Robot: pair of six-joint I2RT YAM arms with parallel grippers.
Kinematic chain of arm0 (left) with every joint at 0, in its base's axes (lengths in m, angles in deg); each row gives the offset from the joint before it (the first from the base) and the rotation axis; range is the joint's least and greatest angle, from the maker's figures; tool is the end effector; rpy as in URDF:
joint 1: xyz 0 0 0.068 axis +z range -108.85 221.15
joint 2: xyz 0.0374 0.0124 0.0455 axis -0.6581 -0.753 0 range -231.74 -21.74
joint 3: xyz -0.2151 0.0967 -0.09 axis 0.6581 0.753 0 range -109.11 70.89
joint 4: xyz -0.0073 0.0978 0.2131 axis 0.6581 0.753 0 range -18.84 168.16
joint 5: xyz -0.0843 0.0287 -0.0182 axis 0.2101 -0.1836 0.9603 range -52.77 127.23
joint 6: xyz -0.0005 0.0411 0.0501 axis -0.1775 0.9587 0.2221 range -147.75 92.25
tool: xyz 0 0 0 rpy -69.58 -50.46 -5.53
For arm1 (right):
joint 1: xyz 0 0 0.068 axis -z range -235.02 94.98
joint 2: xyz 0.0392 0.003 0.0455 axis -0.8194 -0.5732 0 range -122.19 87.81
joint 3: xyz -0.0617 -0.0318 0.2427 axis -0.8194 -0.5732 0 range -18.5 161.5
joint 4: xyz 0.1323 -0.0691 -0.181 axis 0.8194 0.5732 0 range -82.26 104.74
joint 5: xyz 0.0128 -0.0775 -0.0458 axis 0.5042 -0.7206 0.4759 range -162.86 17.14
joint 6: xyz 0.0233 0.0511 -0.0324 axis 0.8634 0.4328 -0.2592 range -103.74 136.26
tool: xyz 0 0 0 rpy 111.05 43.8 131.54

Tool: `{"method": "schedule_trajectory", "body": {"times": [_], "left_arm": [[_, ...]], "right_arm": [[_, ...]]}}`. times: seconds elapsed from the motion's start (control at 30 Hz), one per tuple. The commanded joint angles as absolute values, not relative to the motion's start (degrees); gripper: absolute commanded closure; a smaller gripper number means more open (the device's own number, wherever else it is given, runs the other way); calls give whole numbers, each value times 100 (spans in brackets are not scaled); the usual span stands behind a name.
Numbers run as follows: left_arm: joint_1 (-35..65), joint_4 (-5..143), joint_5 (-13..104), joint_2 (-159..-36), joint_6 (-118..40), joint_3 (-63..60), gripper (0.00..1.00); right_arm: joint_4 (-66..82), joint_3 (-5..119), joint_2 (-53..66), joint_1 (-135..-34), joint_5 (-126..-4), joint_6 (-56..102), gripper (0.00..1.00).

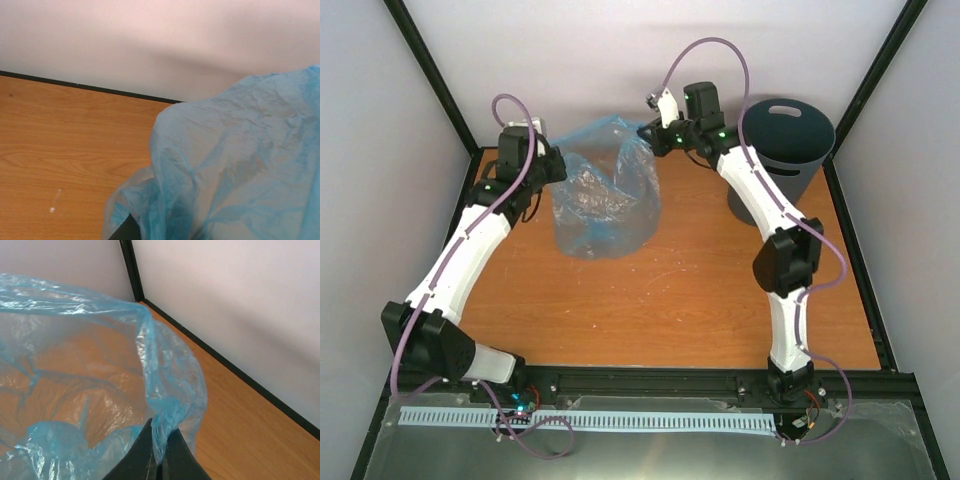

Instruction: Put the trash bags into the trash bin

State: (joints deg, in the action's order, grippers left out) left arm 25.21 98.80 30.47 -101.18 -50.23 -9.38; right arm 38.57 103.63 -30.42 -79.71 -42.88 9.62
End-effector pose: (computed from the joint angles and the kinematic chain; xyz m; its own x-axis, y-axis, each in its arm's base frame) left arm 0.2917 -0.0769 0.3594 -0.4662 -0.2616 -0.8451 -0.0071 0.9564 -0.2921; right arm 0.3997 0.2115 0.3486 -0.3203 -0.2574 -0.9117 -0.8089 0.5751 0.1218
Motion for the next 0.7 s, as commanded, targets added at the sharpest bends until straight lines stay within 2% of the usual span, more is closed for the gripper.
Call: {"method": "schedule_trajectory", "body": {"times": [0.0,0.1,0.27,0.43,0.67], "left_arm": [[2712,10186,2583,-10181,-4697,-1783,99],[2732,10322,2162,-10138,-4399,-2213,99],[2735,10360,1746,-9731,-4232,-2217,99],[2735,10071,1752,-9218,-4314,-1068,99],[2734,9946,2153,-9262,-4650,205,99]], "right_arm": [[4452,11907,-3619,-7989,-4262,1215,97],[4533,12675,-3862,-8043,-4234,1234,97],[4139,12267,-3487,-8204,-3907,1142,97],[4170,11482,-3393,-8487,-3690,593,97],[4215,11242,-3917,-8637,-3511,674,95]]}}
